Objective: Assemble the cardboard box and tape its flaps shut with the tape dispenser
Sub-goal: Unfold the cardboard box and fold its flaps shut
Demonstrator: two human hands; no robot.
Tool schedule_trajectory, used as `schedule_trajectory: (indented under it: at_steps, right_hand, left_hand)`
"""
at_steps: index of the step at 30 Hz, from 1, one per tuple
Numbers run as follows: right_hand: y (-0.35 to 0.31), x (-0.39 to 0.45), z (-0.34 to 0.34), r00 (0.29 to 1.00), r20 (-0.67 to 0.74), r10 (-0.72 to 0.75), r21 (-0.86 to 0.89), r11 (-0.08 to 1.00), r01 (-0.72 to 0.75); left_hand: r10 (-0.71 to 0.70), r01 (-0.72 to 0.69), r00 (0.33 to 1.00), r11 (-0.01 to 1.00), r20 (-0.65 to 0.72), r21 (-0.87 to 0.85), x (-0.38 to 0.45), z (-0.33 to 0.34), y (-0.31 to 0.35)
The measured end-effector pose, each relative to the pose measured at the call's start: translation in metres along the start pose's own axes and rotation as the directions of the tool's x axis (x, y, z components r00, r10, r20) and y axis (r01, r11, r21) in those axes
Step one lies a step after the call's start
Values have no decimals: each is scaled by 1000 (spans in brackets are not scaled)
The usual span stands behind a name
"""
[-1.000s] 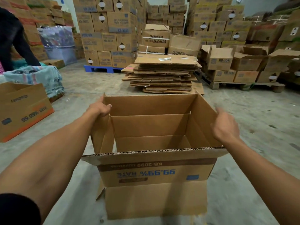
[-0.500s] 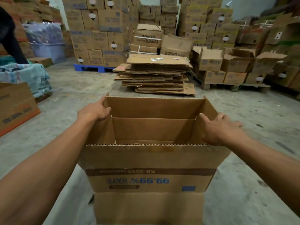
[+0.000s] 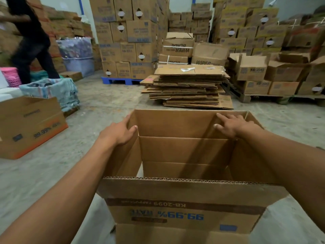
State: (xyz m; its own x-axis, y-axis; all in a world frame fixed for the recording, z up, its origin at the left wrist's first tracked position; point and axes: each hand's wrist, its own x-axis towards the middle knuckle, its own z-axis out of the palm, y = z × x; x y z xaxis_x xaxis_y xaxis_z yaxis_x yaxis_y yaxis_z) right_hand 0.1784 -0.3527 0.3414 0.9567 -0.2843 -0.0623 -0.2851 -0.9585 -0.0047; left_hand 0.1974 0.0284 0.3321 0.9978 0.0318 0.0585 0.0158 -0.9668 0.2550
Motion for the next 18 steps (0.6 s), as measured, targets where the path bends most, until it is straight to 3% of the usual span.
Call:
schedule_trajectory:
  at_steps: [4, 7, 10, 12, 15, 18]
  right_hand:
    - [8, 20, -1, 999, -34, 38, -97, 994, -41]
    - [19, 45, 1, 999, -8, 49, -88, 995, -50]
    - [-1, 36, -14, 998, -43, -36, 21, 999, 37]
    - [-20, 21, -23, 993, -43, -109, 219, 969, 116]
    - [-34, -8, -14, 972, -67, -227, 657, 722, 215]
    - [-28, -28, 22, 975, -79, -205, 819, 544, 181]
  left_hand:
    - [41, -41, 999, 999, 16, 15, -2, 5, 4]
    - [62, -54, 997, 988, 55, -143, -4, 14, 19]
    - [115, -76, 982, 967, 147, -245, -9, 26, 40]
    - [158, -94, 969, 947, 191, -307, -14, 32, 53]
    - [237, -76, 936, 858, 259, -508, -21, 42, 64]
    - [310, -119, 900, 852, 307, -511, -27, 59, 59]
